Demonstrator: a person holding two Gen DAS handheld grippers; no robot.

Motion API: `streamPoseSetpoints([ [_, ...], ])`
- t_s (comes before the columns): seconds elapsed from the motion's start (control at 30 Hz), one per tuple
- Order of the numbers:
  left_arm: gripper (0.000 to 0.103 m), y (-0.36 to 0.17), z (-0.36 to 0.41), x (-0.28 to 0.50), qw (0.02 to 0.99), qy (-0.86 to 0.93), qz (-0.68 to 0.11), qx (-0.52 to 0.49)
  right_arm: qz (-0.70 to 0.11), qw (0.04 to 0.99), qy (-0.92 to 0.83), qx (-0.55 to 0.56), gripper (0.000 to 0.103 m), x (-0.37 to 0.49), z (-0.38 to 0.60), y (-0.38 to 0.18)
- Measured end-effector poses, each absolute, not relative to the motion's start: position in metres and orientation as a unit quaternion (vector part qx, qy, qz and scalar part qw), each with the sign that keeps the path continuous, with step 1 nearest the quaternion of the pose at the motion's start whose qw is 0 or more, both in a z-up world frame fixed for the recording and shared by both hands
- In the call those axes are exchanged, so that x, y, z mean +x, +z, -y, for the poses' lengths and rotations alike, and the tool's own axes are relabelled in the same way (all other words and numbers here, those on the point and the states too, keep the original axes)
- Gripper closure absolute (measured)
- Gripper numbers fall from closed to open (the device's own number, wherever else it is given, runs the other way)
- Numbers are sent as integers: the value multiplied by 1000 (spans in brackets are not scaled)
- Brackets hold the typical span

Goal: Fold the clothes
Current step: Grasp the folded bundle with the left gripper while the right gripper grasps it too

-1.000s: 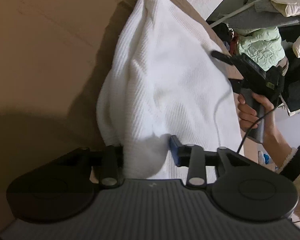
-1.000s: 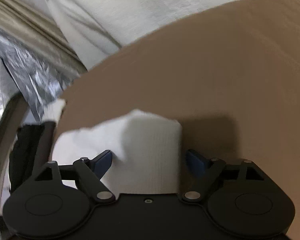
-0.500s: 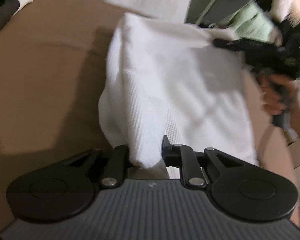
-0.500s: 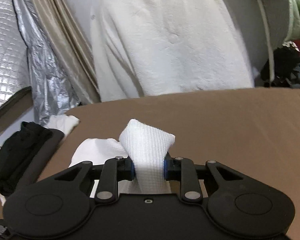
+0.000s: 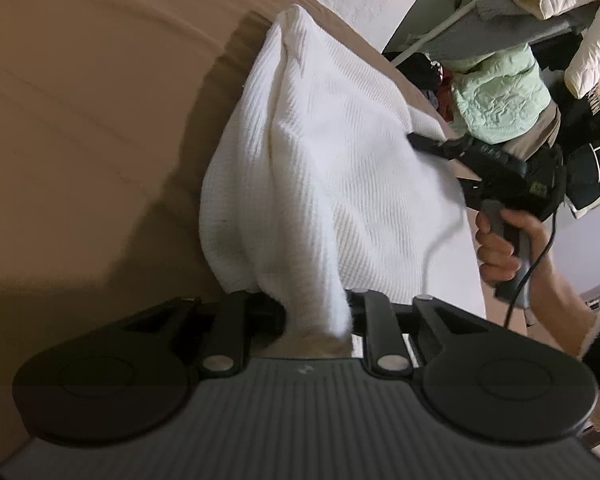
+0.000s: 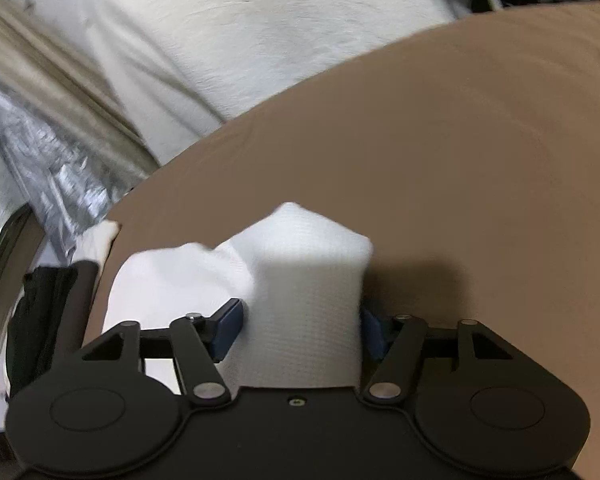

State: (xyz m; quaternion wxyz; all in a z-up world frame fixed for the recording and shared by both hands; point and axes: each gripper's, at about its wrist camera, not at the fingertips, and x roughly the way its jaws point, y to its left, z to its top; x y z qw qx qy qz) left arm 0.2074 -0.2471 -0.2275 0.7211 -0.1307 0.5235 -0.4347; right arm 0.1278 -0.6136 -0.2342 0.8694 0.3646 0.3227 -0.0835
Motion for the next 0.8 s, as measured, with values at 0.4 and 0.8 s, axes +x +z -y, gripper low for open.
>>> streamPoseSetpoints([
  [0.4,89,-182,252,193,745,-431,-488,-143,-226,951,-73,196,73,98,534,-132],
  [0.8,89,-114,176,161,804,-395,-415,-157,-185,971,-18,150,73,97,462,-57],
])
